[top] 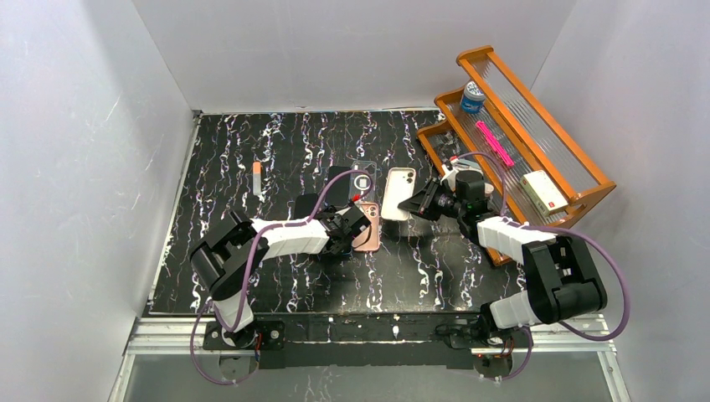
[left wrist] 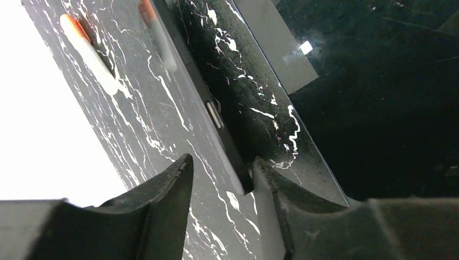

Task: Take the phone out of the phone case
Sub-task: Place the phone at the center of the board, then place the phone case at the center of the board, then reset both arms

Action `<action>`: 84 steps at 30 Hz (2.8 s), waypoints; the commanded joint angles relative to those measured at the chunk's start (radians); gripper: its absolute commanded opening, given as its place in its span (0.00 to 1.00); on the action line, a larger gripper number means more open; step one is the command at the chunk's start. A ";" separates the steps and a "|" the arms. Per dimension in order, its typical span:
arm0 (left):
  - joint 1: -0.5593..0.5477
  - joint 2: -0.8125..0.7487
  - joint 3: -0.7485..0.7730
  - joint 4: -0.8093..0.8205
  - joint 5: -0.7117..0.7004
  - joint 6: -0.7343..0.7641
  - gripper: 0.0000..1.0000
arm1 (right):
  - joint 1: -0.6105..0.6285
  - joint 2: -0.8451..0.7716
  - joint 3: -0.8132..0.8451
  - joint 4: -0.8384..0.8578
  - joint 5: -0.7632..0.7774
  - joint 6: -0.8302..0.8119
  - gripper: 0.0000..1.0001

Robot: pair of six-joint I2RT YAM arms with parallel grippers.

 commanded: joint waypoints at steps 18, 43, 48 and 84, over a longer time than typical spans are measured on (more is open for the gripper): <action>0.115 -0.229 0.056 -0.049 0.128 -0.139 0.89 | -0.009 0.237 0.270 -0.259 -0.013 -0.231 0.04; 0.392 -0.833 -0.052 0.037 0.224 -0.349 0.98 | -0.011 0.401 0.376 -0.399 0.011 -0.337 0.67; 0.392 -0.950 -0.085 0.055 0.191 -0.337 0.98 | -0.011 0.308 0.359 -0.506 0.146 -0.373 0.93; 0.392 -1.517 -0.127 0.122 -0.076 -0.247 0.98 | -0.011 -1.078 0.075 -0.533 0.890 -0.643 0.99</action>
